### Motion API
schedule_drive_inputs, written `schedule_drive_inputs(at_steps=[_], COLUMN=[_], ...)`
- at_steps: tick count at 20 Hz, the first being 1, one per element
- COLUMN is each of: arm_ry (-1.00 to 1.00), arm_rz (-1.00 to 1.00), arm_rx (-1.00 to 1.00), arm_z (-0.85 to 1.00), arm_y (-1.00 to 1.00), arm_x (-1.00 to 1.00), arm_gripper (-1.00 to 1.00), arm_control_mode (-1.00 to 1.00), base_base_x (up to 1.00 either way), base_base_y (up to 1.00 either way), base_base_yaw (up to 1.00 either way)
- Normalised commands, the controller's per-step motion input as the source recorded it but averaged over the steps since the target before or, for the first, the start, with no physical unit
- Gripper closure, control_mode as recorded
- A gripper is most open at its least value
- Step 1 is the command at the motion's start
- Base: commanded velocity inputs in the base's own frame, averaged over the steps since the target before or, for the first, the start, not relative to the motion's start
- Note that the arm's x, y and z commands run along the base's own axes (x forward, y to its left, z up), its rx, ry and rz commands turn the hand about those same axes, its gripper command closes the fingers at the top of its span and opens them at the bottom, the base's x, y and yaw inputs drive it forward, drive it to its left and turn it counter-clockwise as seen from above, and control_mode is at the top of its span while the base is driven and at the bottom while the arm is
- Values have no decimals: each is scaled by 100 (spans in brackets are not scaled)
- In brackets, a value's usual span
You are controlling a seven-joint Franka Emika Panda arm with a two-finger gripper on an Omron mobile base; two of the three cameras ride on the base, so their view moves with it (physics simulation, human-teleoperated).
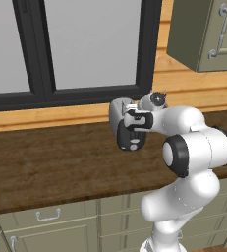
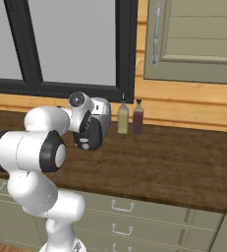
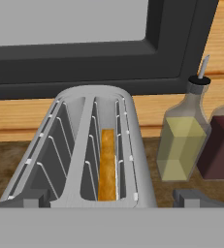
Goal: Start the toaster. Once the lever pops up, take the bread to the plate on the dining counter.
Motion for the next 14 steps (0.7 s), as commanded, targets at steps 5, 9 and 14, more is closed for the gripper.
schedule_drive_inputs(at_steps=[5, 9, 14], arm_ry=[0, 0, 0], arm_rz=[0, 0, 0], arm_rx=[0, 0, 0], arm_z=[0, 0, 0], arm_y=[0, 0, 0], arm_x=[0, 0, 0], arm_gripper=[-100, -100, -100], arm_control_mode=[-100, -100, -100], base_base_x=[0, 0, 0], base_base_y=[0, 0, 0], base_base_yaw=[0, 0, 0])
